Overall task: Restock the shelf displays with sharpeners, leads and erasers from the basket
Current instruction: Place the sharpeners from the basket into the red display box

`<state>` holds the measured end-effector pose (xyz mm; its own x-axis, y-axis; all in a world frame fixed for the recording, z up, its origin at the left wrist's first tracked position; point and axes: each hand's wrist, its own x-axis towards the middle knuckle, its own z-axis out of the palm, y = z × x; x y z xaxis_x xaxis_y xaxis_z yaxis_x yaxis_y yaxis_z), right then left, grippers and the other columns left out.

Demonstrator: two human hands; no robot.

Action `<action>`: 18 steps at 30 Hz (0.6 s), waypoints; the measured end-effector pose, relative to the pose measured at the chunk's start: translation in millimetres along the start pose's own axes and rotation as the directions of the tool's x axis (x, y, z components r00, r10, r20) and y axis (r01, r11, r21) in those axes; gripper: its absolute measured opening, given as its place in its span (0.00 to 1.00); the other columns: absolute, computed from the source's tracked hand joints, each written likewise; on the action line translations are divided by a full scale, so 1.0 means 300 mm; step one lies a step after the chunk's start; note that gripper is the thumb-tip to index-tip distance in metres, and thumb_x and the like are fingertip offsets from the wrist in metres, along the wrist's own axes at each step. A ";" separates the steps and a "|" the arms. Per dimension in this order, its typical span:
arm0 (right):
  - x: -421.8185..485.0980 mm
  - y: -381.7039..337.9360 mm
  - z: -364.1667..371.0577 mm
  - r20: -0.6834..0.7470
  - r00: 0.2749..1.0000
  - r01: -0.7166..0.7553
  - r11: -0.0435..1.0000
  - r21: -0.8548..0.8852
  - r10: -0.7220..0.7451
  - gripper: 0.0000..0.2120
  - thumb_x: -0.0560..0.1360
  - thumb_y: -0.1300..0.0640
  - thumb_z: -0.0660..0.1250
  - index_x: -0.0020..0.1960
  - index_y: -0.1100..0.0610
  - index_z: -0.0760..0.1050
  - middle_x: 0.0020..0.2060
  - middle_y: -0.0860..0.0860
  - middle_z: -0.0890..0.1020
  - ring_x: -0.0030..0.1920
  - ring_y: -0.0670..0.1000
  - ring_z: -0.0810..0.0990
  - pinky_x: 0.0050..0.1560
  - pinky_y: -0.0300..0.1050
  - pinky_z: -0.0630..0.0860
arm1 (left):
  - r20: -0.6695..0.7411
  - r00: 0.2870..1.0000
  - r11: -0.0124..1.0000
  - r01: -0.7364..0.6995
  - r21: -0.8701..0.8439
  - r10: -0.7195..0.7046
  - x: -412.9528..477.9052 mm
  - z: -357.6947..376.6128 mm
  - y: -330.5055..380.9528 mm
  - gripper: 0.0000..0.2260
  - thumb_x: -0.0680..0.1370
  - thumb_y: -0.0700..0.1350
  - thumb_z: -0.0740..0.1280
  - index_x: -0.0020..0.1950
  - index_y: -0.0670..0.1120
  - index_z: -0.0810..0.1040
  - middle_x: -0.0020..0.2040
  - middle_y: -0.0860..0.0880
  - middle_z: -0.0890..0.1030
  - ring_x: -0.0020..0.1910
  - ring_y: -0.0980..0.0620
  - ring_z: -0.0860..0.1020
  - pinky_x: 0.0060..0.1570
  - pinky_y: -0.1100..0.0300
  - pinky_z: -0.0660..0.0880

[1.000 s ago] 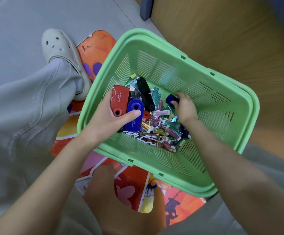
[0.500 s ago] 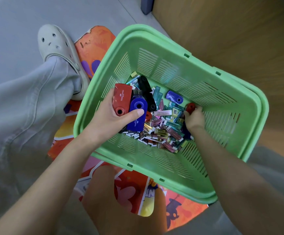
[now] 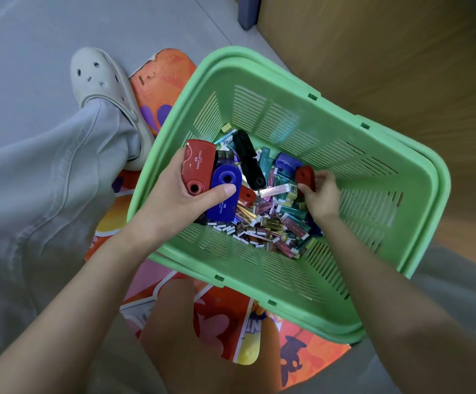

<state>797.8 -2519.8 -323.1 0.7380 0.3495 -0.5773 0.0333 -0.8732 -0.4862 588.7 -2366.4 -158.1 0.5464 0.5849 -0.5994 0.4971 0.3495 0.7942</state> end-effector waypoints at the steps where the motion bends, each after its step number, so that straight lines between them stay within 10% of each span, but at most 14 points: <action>1: -0.022 -0.015 0.011 -0.029 0.992 0.119 0.992 -0.034 -0.120 0.21 0.73 0.56 0.70 0.63 0.60 0.69 0.59 0.55 0.77 0.58 0.53 0.78 0.61 0.46 0.75 | -0.001 1.000 1.000 0.001 0.001 -0.001 -0.002 -0.004 -0.003 0.29 0.63 0.51 0.72 0.62 0.50 0.69 0.50 0.56 0.81 0.45 0.63 0.81 0.39 0.70 0.75; 4: -0.046 -0.092 0.038 0.017 0.907 0.418 0.898 -0.137 -0.420 0.20 0.75 0.57 0.69 0.64 0.60 0.71 0.60 0.55 0.78 0.60 0.53 0.75 0.66 0.50 0.71 | -0.013 1.000 1.000 0.002 -0.011 -0.003 -0.006 -0.012 -0.007 0.28 0.63 0.50 0.72 0.62 0.49 0.70 0.49 0.56 0.81 0.45 0.62 0.81 0.40 0.70 0.75; 13: -0.017 -0.201 0.144 0.162 0.770 0.617 0.653 -0.439 -0.617 0.17 0.81 0.54 0.60 0.66 0.61 0.71 0.60 0.57 0.74 0.61 0.56 0.70 0.65 0.48 0.65 | -0.051 0.999 0.999 -0.003 -0.047 0.001 -0.027 -0.038 -0.009 0.27 0.63 0.50 0.72 0.60 0.53 0.70 0.50 0.55 0.81 0.46 0.62 0.81 0.41 0.71 0.75; 18: -0.041 -0.201 0.207 0.412 0.811 0.573 0.709 -0.411 -0.416 0.25 0.80 0.50 0.60 0.74 0.56 0.60 0.68 0.56 0.67 0.67 0.58 0.66 0.66 0.52 0.65 | -0.053 0.998 0.998 -0.018 -0.052 0.015 -0.019 -0.051 -0.005 0.24 0.63 0.49 0.72 0.57 0.55 0.70 0.49 0.55 0.81 0.45 0.62 0.81 0.41 0.70 0.75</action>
<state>744.9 -2450.2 -327.3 0.3069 0.7866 -0.5358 0.7232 -0.5587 -0.4060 574.3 -2359.0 -154.3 0.5175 0.6282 -0.5809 0.4510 0.3767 0.8091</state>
